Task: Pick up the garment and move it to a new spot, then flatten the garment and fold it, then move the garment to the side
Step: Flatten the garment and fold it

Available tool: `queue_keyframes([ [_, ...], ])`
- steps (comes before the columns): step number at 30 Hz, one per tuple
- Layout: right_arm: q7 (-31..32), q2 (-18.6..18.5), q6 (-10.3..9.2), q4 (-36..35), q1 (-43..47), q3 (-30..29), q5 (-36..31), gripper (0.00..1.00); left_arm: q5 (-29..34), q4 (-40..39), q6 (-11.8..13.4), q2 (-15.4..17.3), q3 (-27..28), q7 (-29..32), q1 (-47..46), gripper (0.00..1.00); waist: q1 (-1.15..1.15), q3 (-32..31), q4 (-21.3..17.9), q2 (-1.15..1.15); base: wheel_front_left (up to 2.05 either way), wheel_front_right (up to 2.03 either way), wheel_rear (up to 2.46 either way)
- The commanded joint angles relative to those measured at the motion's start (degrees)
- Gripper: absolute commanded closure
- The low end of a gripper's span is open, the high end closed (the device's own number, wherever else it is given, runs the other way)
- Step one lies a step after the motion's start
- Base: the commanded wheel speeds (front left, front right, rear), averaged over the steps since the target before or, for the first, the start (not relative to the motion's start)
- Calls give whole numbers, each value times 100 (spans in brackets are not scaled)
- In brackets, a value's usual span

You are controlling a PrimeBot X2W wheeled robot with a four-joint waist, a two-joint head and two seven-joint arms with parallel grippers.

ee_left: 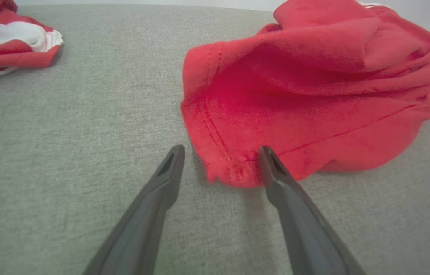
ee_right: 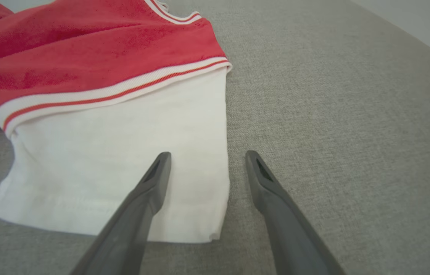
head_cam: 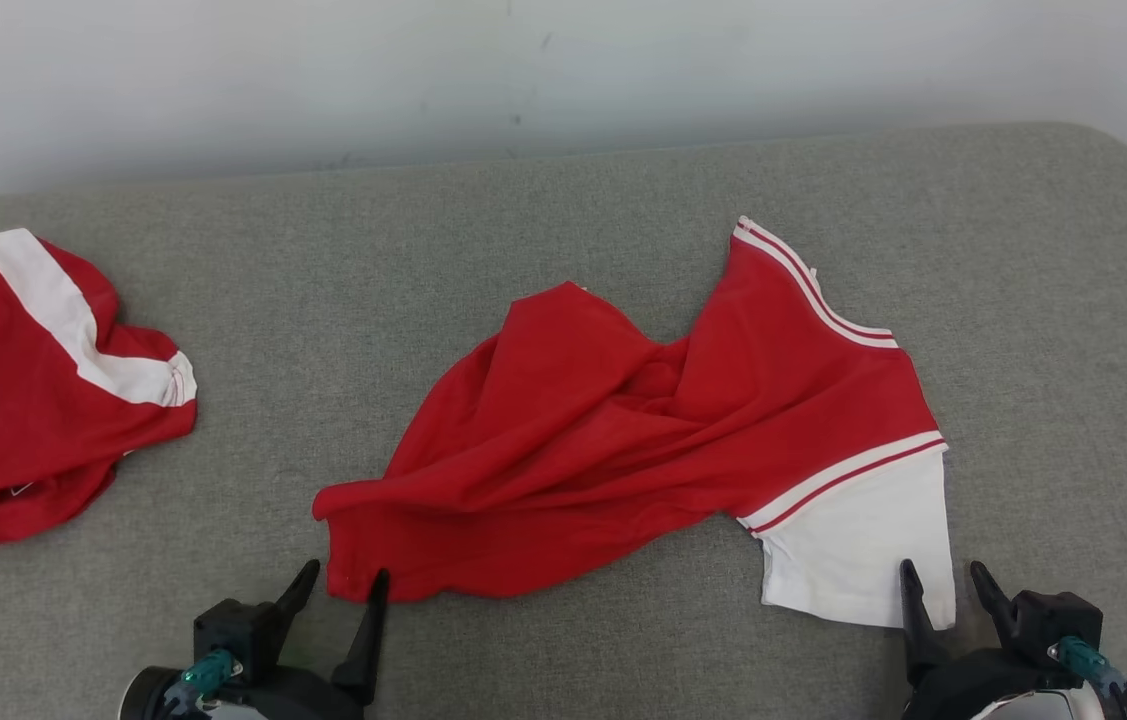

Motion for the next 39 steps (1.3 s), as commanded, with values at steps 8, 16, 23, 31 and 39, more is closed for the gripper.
queue_keyframes([
  [8, -33, 103, -13, 782, -118, 25, 21, 21, -323, 355, 9, 21, -270, -2, -165, 0, -1, 129, -34, -1, 0, 0, 0],
  [16, -182, 126, -12, 1070, -418, 392, 460, 100, -476, 275, 9, 67, -326, -3, -250, 100, -1, 82, -16, -1, 0, 0, 0],
  [23, -381, 101, -12, 448, -671, 631, 897, 100, -577, -323, 10, 160, -154, -4, -235, 100, -1, -50, -16, -1, 0, 0, 0],
  [31, -306, -216, -12, -495, -1557, 985, 1401, 100, -680, -844, 10, 584, -370, 19, -1198, 100, -1, 190, -75, -1, 0, 0, 0],
  [39, 267, -583, -12, -953, -3572, 925, 1764, 100, -1608, -814, 11, 956, -726, 634, -3595, 100, -1, 1216, -41, -1, 0, 0, 0],
])
